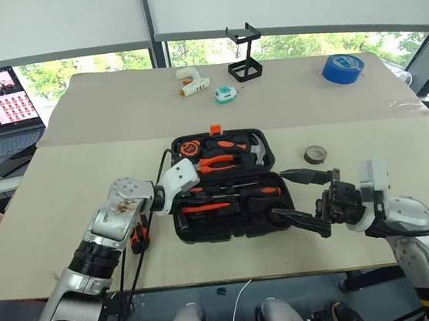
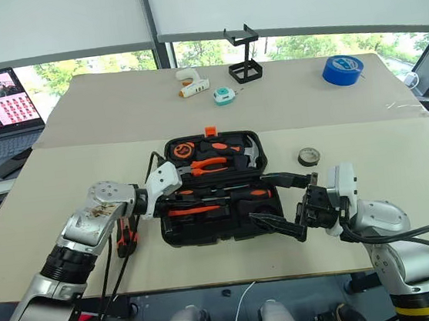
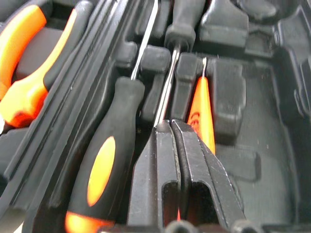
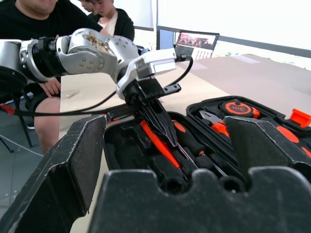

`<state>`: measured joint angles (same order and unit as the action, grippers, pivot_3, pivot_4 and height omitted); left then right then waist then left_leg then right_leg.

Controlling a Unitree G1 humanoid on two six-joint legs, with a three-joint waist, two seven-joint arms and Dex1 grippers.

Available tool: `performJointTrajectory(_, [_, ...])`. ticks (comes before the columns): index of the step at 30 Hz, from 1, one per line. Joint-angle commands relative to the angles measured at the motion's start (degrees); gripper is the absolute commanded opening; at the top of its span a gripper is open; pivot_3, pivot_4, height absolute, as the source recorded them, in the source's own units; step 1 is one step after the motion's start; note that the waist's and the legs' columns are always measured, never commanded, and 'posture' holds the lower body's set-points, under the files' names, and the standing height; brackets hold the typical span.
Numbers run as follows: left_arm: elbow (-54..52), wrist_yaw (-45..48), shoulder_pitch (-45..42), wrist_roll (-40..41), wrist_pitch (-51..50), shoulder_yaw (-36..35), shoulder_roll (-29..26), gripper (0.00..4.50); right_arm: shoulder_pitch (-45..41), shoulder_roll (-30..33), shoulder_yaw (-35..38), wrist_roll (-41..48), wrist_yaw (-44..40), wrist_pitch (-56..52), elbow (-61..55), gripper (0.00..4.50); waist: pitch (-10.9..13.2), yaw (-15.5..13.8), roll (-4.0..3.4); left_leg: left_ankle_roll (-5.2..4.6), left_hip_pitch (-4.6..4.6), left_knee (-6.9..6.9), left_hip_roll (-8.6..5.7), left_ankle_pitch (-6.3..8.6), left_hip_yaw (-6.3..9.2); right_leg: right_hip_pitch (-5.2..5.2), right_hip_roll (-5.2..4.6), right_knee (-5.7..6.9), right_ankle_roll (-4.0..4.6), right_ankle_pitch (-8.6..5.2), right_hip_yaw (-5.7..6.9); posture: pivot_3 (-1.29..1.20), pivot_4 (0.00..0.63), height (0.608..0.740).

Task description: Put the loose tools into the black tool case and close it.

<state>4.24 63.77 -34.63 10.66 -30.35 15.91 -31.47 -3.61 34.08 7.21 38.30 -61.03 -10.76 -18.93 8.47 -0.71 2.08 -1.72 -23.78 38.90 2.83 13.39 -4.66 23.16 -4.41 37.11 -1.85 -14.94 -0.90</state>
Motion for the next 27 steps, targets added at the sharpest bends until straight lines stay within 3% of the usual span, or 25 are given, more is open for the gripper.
performJointTrajectory(1, [-4.5, 1.2, -0.2, 3.6, -3.1, -2.7, -1.0, 0.13, -0.8, -0.2, 0.8, 0.1, 0.2, 0.9, -0.8, 4.5, 0.0, 0.0, 0.0, 0.0, 0.0, 0.0, 0.01, 0.0, 0.01, 0.01, 0.01, 0.01, 0.0, 0.0, 0.0, 0.0, 0.15, 0.74])
performJointTrajectory(27, [-4.9, -1.4, 2.0, 0.6, -4.4, 0.7, -1.4, 0.13, -0.9, -1.4, 0.6, -0.7, 0.6, 0.8, -0.7, 4.5, 0.0, 0.0, 0.0, 0.0, 0.02, -0.02, 0.01, 0.0, 0.02, 0.0, 0.01, 0.0, 0.0, 0.0, 0.0, 0.0, 0.15, 0.74])
